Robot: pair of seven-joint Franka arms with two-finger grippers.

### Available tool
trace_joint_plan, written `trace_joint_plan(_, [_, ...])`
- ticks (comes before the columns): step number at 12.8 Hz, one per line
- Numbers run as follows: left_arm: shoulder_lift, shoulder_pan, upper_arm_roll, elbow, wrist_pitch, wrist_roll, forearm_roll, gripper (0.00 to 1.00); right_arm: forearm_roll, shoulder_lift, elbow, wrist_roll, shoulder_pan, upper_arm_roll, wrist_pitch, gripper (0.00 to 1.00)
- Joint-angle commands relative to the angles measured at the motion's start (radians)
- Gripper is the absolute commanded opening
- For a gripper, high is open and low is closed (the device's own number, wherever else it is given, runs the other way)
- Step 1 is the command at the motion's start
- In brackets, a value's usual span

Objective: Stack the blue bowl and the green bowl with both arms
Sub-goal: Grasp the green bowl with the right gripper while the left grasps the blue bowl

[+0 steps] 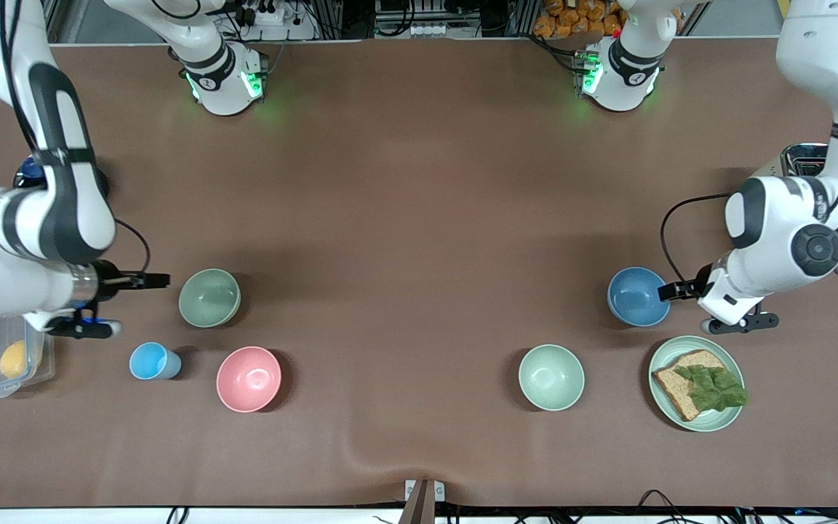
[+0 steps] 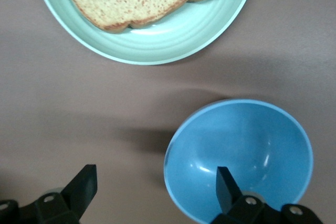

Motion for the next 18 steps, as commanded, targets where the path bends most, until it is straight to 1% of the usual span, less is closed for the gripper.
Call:
trace_joint_plan(1, [0.034,0.004,-0.005,-0.001,0.027,0.012,0.022,1.00,0.063,0.077,0.011,0.004,-0.004,0.007,0.039,1.00])
trace_joint_plan(4, [0.054,0.007,-0.007,-0.001,0.027,0.009,0.022,1.00,0.104,0.126,0.011,0.004,0.002,0.009,0.067,1.00])
trace_joint_plan(5, [0.058,0.006,-0.007,-0.003,0.027,0.007,0.022,0.95,0.106,0.142,0.011,0.004,0.002,0.010,0.082,1.00])
trace_joint_plan(6, [0.060,0.006,-0.007,-0.003,0.026,0.009,0.022,0.85,0.106,0.149,0.009,0.004,0.001,0.010,0.094,1.00])
trace_joint_plan(8, [0.063,0.006,-0.007,-0.003,0.027,0.006,0.022,0.61,0.109,0.159,0.009,0.003,-0.001,0.010,0.096,1.00])
trace_joint_plan(9, [0.072,0.004,-0.008,-0.003,0.026,0.006,0.022,0.48,0.124,0.169,0.008,0.003,0.001,0.010,0.097,1.00])
trace_joint_plan(10, [0.074,0.003,-0.008,-0.001,0.026,0.004,0.022,0.33,0.135,0.177,0.008,0.003,0.001,0.010,0.105,1.00])
trace_joint_plan(11, [0.074,0.000,-0.008,-0.001,0.026,0.006,0.022,0.06,0.136,0.185,0.008,0.003,0.002,0.010,0.110,1.00])
trace_joint_plan(12, [0.074,-0.005,-0.008,0.000,0.026,0.006,0.022,0.00,0.138,0.191,0.008,0.003,0.002,0.010,0.110,1.00])
trace_joint_plan(13, [0.069,-0.005,-0.008,0.003,0.026,0.009,0.022,0.00,0.140,0.196,0.008,0.003,0.002,0.010,0.111,1.00])
trace_joint_plan(14, [0.063,-0.005,-0.011,0.005,0.021,0.015,0.022,0.00,0.140,0.197,0.008,0.003,0.002,0.010,0.117,0.86])
trace_joint_plan(15, [0.060,-0.005,-0.016,0.008,0.020,0.018,0.022,0.00,0.140,0.197,0.008,0.003,0.002,0.012,0.119,0.55])
trace_joint_plan(16, [0.051,-0.005,-0.022,0.016,0.020,0.015,0.022,0.00,0.140,0.197,0.008,0.003,0.002,0.012,0.119,0.36])
trace_joint_plan(18, [0.026,-0.006,-0.042,0.026,0.007,0.014,0.020,0.00,0.140,0.197,0.008,0.001,0.002,0.012,0.119,0.15])
